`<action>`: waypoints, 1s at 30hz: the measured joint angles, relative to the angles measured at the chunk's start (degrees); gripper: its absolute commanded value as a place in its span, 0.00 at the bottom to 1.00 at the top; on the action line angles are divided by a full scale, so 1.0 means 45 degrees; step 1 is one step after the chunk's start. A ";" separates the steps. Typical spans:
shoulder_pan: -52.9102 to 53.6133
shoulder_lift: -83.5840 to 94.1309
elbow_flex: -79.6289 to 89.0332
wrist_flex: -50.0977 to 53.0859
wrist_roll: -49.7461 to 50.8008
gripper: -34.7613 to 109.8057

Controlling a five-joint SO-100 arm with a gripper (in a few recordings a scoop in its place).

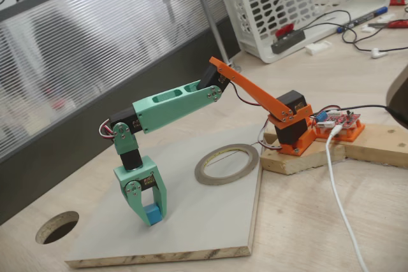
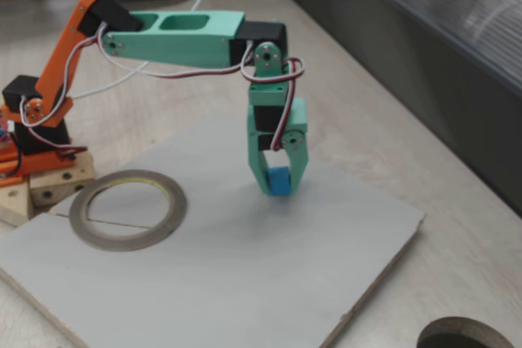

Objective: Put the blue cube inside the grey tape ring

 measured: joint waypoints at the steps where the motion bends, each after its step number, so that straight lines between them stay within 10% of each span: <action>1: 0.0000 0.0000 0.0000 0.0000 0.0000 0.33; 30: -0.0020 0.2656 0.1484 -0.0020 0.0000 0.33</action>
